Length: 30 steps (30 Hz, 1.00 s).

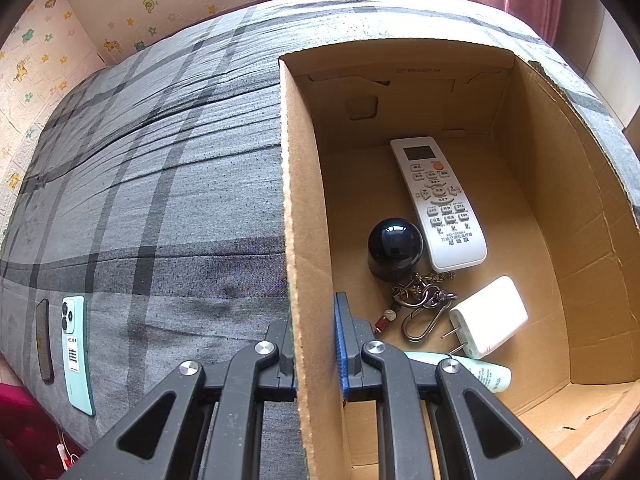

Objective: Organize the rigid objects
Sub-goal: 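Grasp the small white charger with the right tool, then carry the small white charger over the box with the right tool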

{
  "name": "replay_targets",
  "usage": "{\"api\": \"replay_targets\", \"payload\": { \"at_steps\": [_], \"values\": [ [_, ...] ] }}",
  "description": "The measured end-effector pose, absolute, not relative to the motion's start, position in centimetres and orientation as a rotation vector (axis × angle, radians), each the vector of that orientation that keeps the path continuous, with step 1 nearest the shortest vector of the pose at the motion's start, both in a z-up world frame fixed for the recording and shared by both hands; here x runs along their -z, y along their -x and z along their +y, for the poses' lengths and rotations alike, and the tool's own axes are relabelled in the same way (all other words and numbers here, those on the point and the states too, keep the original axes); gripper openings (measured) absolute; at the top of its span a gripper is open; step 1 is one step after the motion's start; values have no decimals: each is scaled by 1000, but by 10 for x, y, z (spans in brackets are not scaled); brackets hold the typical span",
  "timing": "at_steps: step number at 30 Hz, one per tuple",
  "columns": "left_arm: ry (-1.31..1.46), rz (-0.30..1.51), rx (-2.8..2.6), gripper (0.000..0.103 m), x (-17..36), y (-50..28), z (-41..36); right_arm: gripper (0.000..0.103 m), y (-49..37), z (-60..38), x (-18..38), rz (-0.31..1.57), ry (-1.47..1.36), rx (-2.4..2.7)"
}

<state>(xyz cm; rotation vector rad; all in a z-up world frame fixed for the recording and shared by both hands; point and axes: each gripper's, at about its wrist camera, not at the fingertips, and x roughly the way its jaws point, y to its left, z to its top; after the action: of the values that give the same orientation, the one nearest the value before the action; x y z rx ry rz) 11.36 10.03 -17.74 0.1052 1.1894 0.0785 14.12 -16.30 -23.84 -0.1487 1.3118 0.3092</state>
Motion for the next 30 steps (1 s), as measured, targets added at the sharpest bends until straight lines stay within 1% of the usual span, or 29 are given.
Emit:
{"api": "replay_targets", "payload": {
  "at_steps": [1, 2, 15, 30],
  "values": [
    [-104, 1189, -78, 15, 177, -114, 101, 38, -141, -161, 240, 1317, 148, -314],
    [-102, 1189, -78, 15, 177, -113, 101, 28, -141, -160, 241, 1320, 150, -309],
    [-110, 1187, -78, 15, 177, -114, 100, 28, -134, -160, 229, 1301, 152, -281],
    [-112, 1184, -76, 15, 176, -113, 98, 28, -118, -160, 167, 1223, 172, -270]
  ]
}}
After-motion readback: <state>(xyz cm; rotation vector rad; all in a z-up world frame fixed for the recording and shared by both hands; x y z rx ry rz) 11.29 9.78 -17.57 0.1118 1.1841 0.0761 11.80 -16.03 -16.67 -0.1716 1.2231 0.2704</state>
